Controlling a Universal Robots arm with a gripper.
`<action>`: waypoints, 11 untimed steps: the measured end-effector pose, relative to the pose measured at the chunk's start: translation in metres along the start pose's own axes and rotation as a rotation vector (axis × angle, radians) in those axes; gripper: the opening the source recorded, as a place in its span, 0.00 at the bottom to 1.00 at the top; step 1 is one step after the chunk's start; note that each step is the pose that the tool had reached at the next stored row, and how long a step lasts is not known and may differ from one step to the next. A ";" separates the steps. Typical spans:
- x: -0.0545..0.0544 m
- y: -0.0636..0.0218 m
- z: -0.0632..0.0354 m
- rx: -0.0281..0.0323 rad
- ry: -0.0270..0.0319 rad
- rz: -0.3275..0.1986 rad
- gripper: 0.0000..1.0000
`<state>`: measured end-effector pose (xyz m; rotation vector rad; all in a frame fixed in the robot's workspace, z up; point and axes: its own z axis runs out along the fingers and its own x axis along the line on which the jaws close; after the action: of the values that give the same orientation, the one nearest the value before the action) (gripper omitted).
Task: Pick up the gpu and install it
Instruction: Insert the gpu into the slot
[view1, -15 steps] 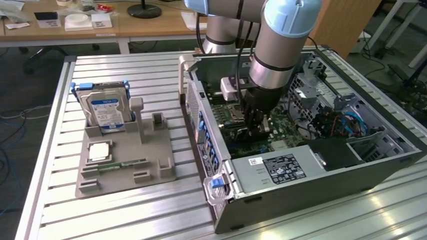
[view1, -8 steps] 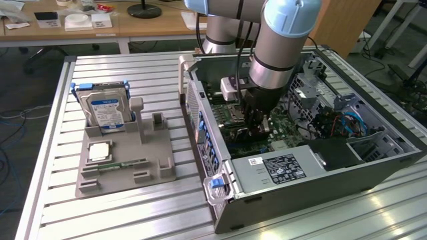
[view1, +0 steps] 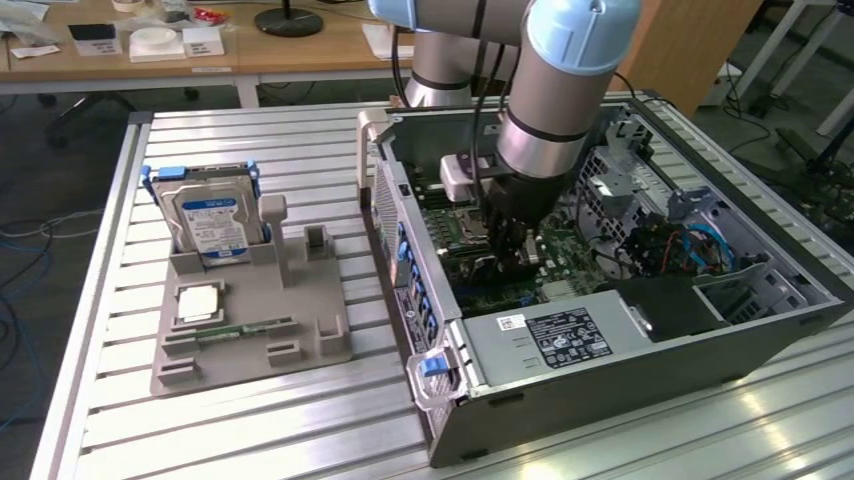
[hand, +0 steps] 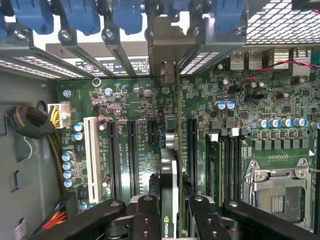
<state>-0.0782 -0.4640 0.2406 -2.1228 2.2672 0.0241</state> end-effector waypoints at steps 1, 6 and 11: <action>-0.001 0.0002 0.0001 -0.0002 0.0000 0.000 0.27; -0.001 0.0003 0.0005 0.0001 -0.0005 0.000 0.27; -0.001 0.0019 0.0011 0.0005 -0.0005 0.000 0.27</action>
<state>-0.0800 -0.4627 0.2395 -2.1226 2.2665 0.0241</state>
